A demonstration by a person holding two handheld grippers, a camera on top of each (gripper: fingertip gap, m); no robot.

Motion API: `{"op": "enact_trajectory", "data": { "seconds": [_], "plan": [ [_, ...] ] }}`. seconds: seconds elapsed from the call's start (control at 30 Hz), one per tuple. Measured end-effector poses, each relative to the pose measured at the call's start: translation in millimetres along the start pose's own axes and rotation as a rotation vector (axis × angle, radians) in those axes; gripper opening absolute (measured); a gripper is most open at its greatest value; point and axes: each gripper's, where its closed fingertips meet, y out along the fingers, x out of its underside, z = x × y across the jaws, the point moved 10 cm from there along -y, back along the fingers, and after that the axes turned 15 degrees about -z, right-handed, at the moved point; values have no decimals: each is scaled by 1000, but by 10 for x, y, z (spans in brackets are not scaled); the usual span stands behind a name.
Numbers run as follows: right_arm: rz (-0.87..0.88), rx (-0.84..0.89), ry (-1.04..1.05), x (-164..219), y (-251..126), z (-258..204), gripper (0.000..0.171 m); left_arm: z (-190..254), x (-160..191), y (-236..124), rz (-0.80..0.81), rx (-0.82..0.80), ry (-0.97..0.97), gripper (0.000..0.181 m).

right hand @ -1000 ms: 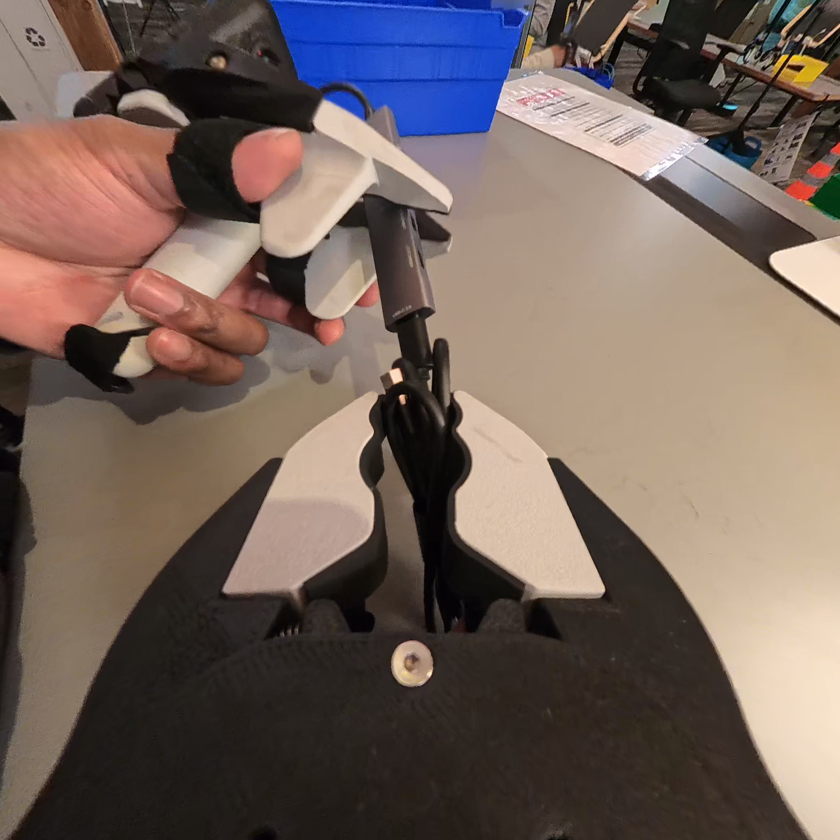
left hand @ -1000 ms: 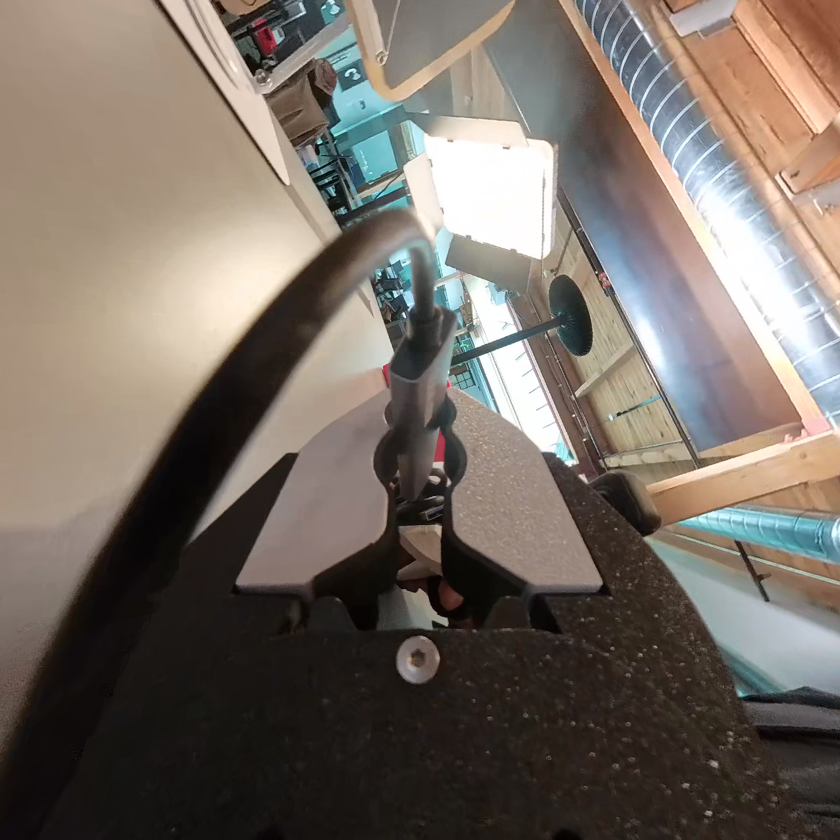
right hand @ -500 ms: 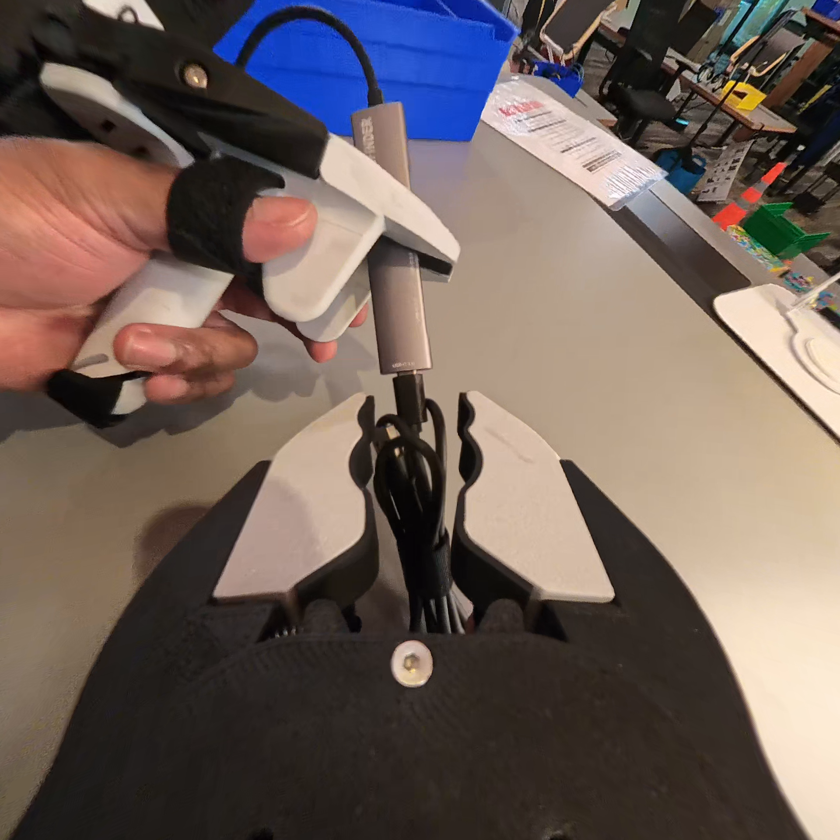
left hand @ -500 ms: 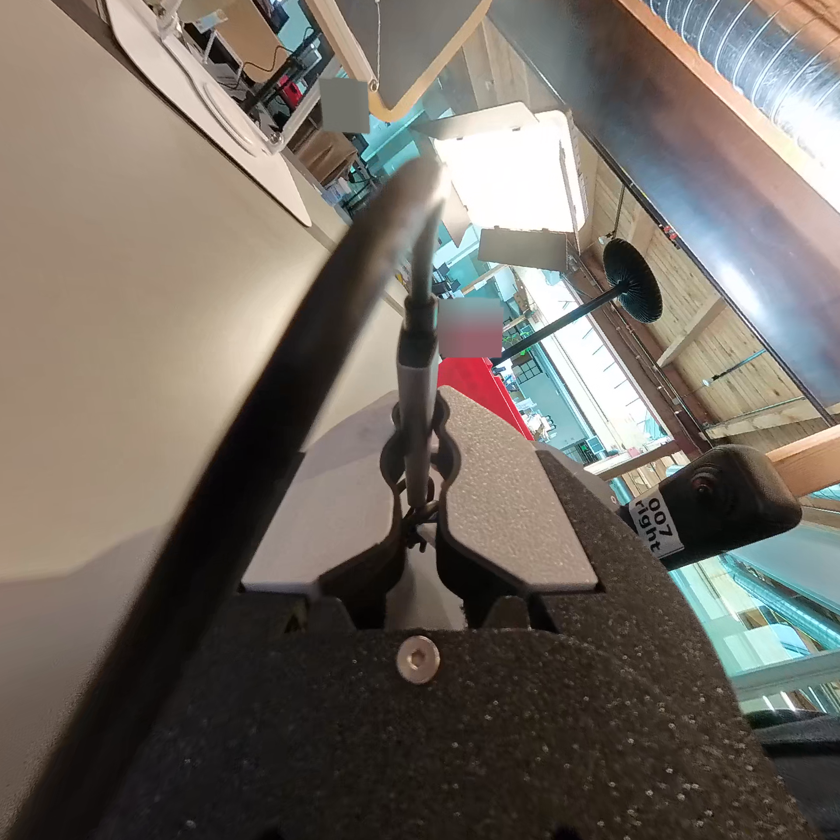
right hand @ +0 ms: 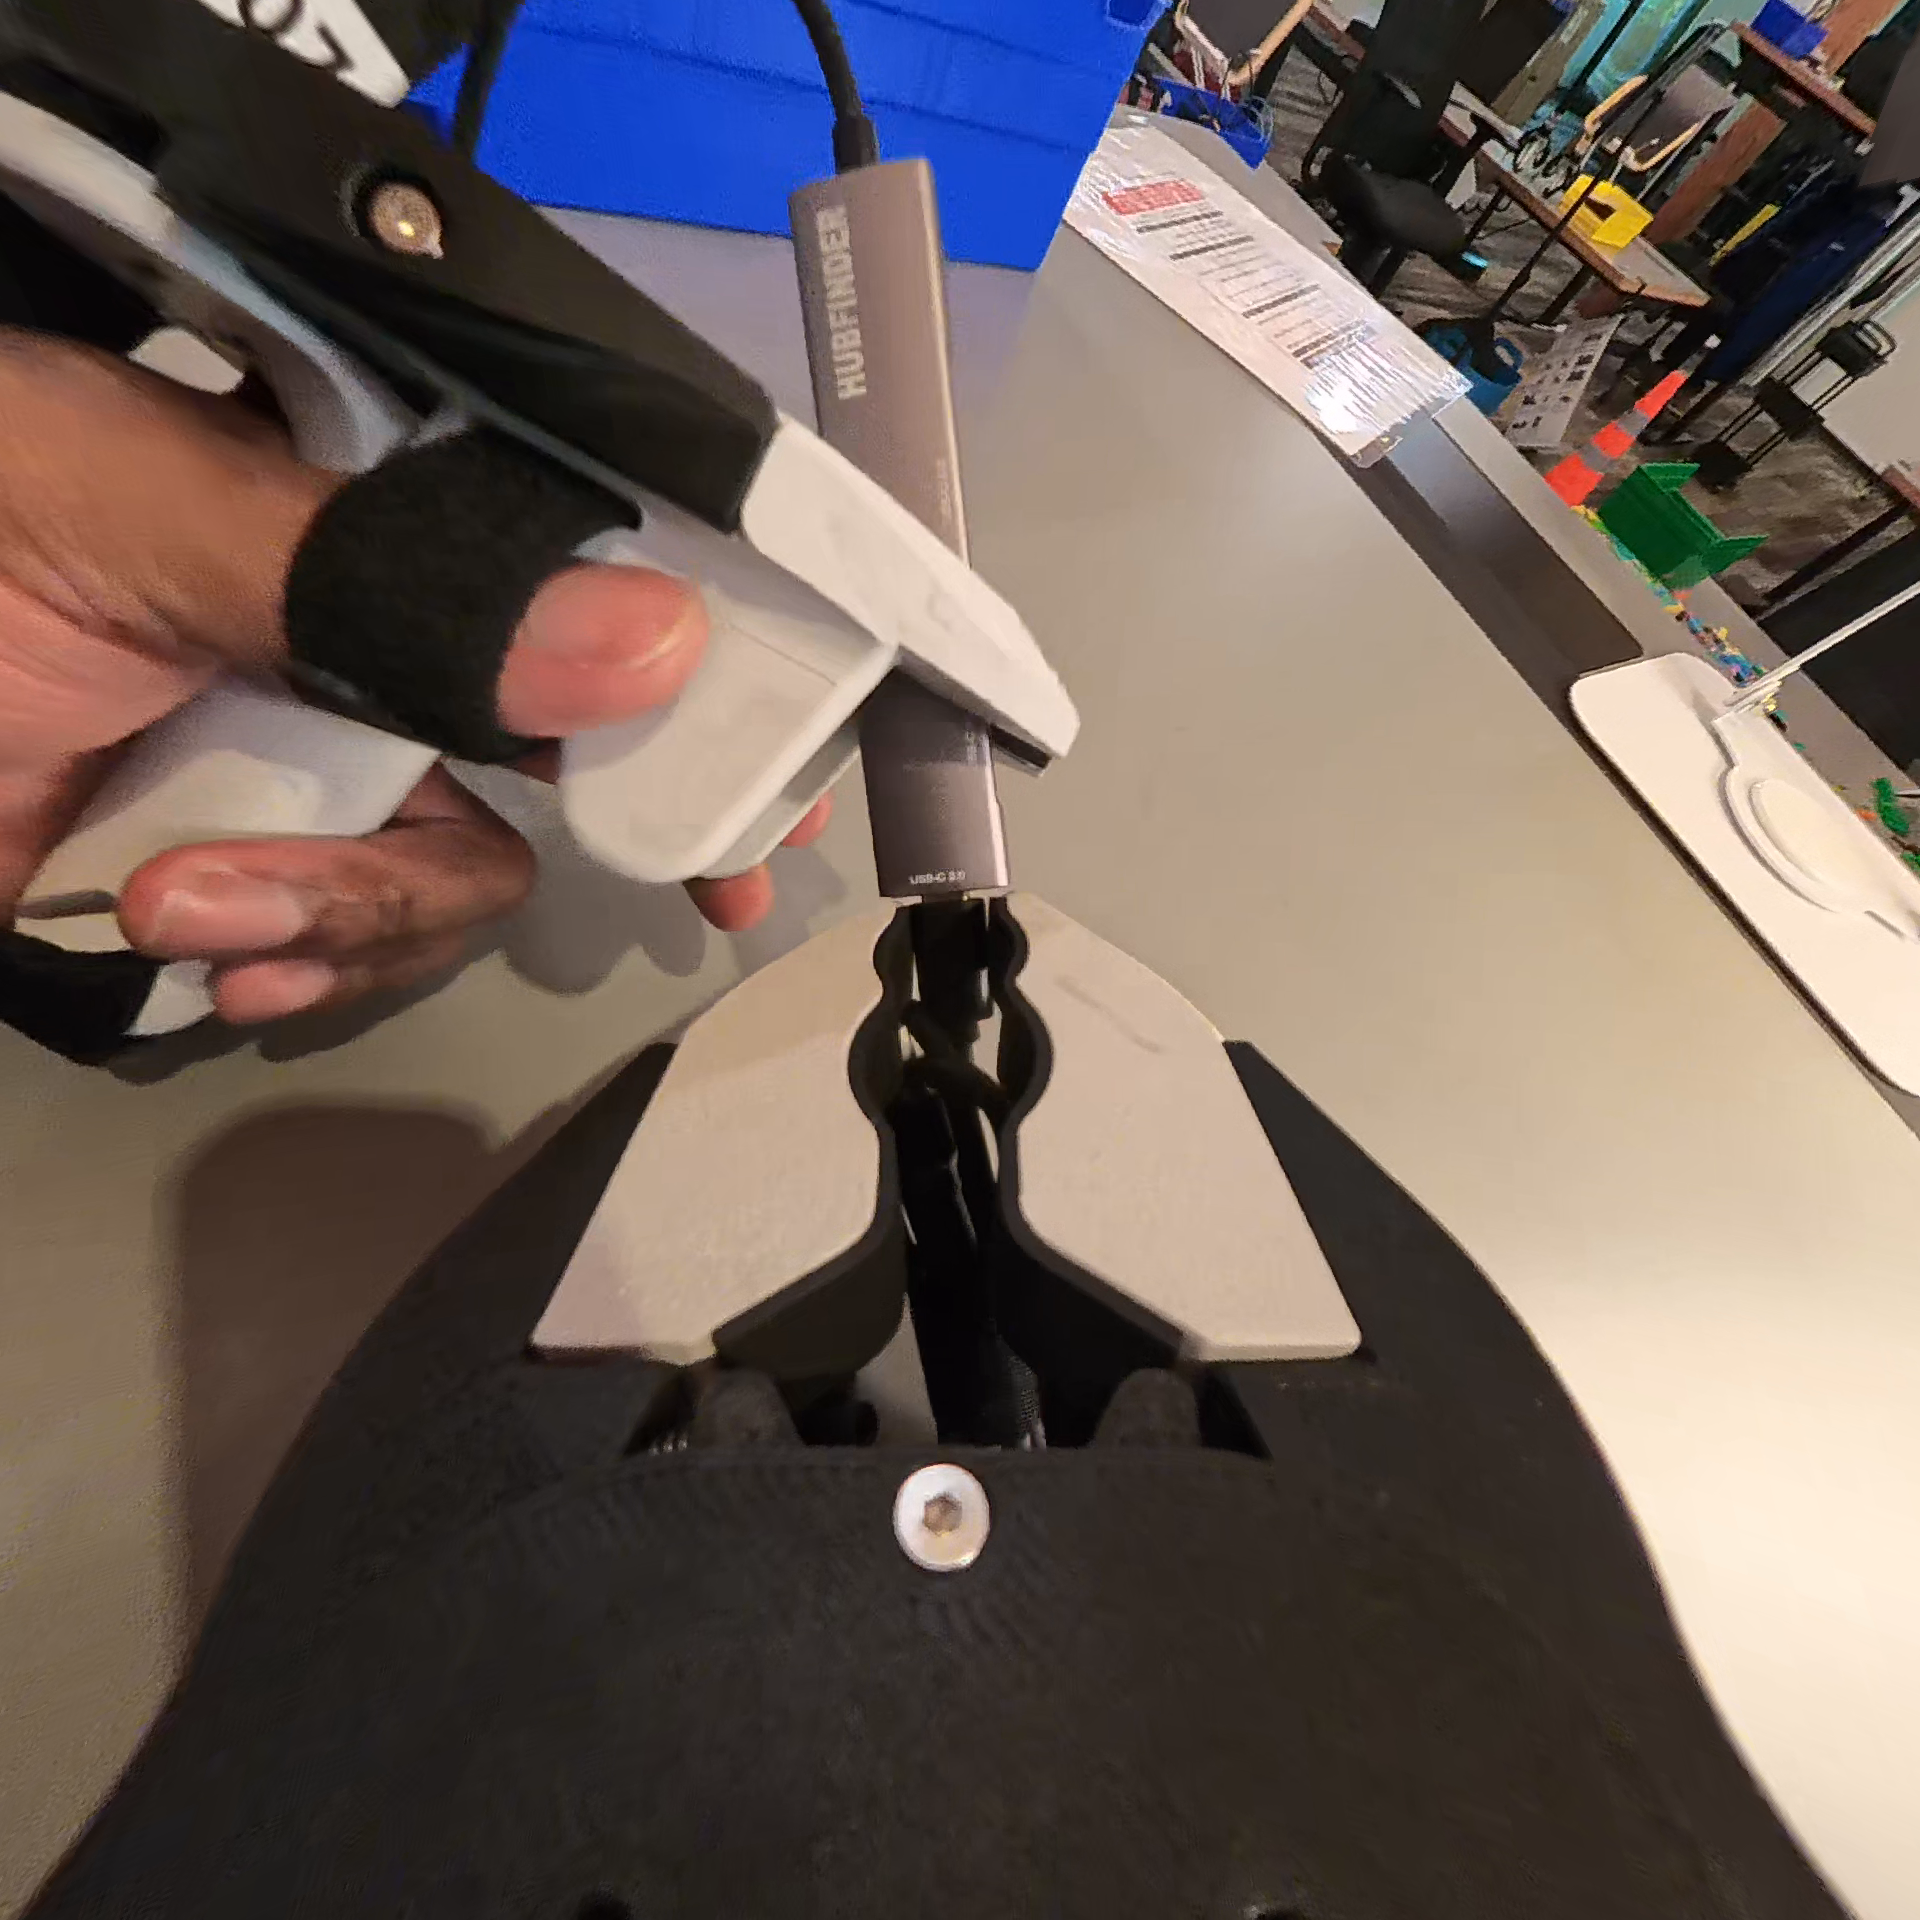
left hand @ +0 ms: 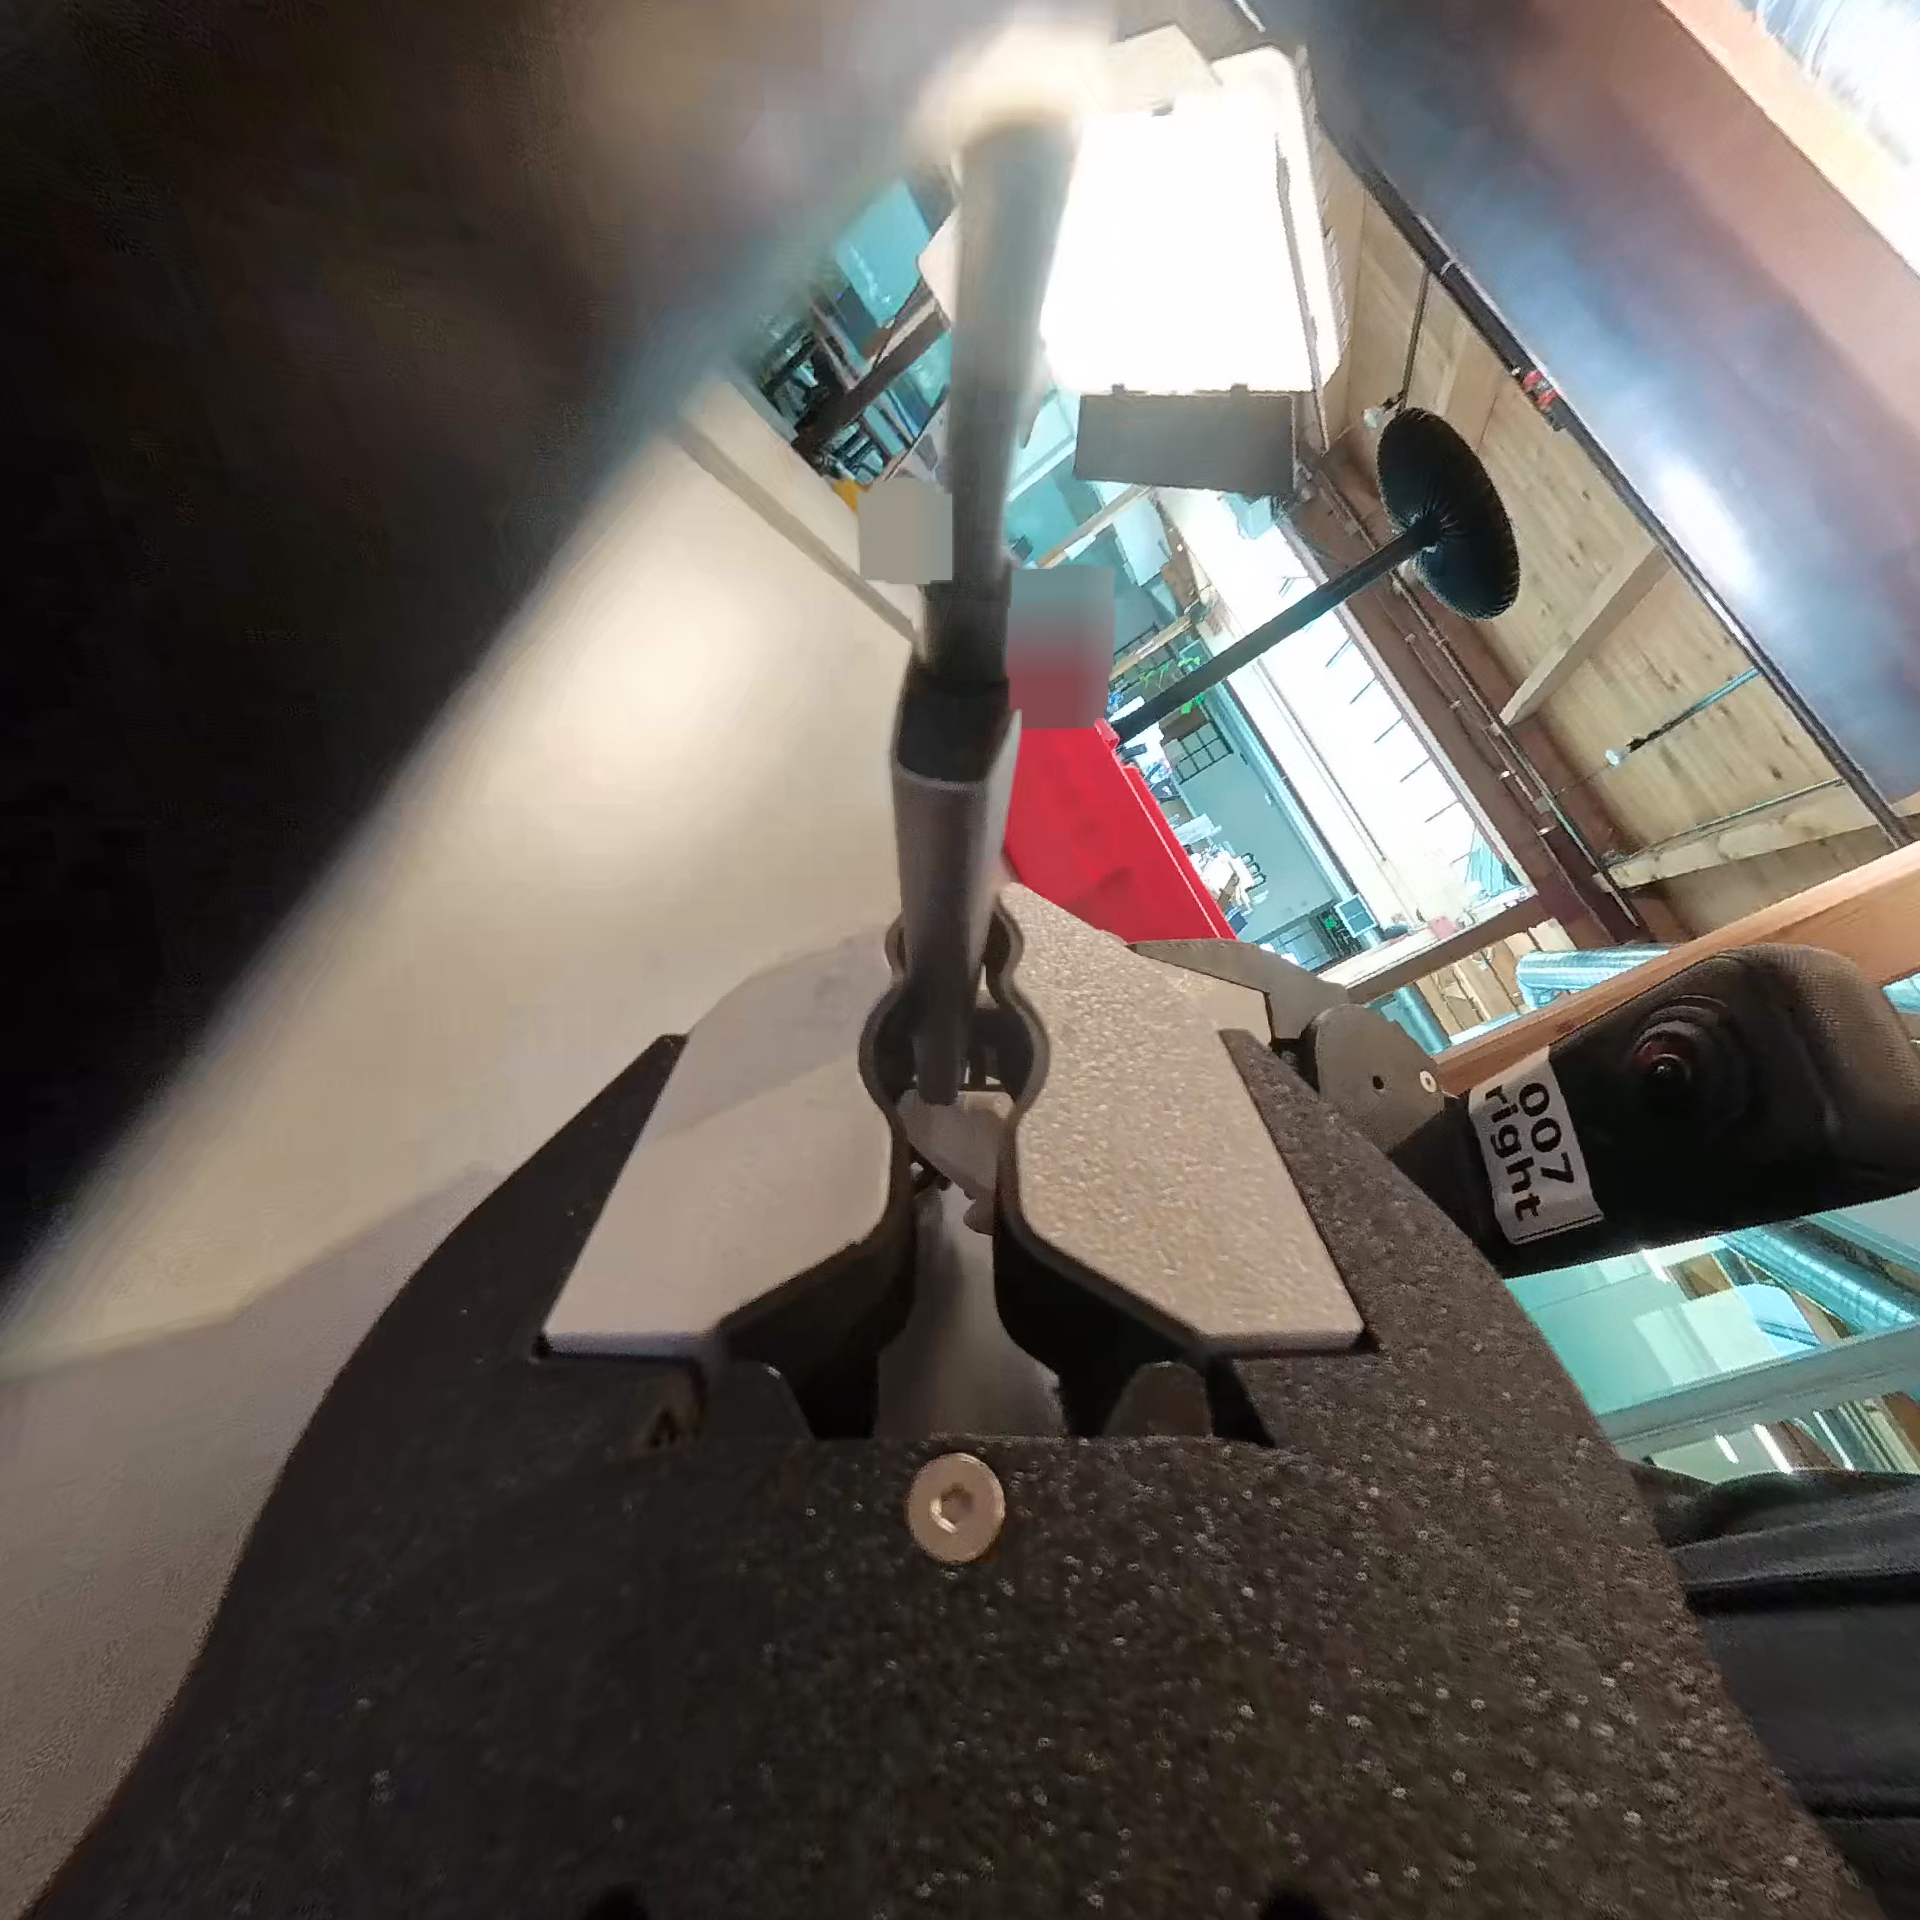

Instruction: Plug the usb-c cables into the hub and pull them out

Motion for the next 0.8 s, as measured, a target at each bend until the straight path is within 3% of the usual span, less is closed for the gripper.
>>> {"op": "enact_trajectory", "data": {
  "seconds": [0.27, 0.47, 0.7, 0.8],
  "plan": [
    [21, 56, -40, 0, 75, -89, 13, -83, 16, -32, 27, -40, 3, 9],
    [-30, 60, 126, -110, 73, -180, 14, -38, 68, -86, 154, -109, 46, 9],
    [128, -18, -157, 46, -91, -27, 14, 36, 45, -91, 44, 9, 63, 9],
    [100, -22, -81, 44, -114, -10, 14, 59, 39, -62, 49, -1, 72, 9]
  ]
}}
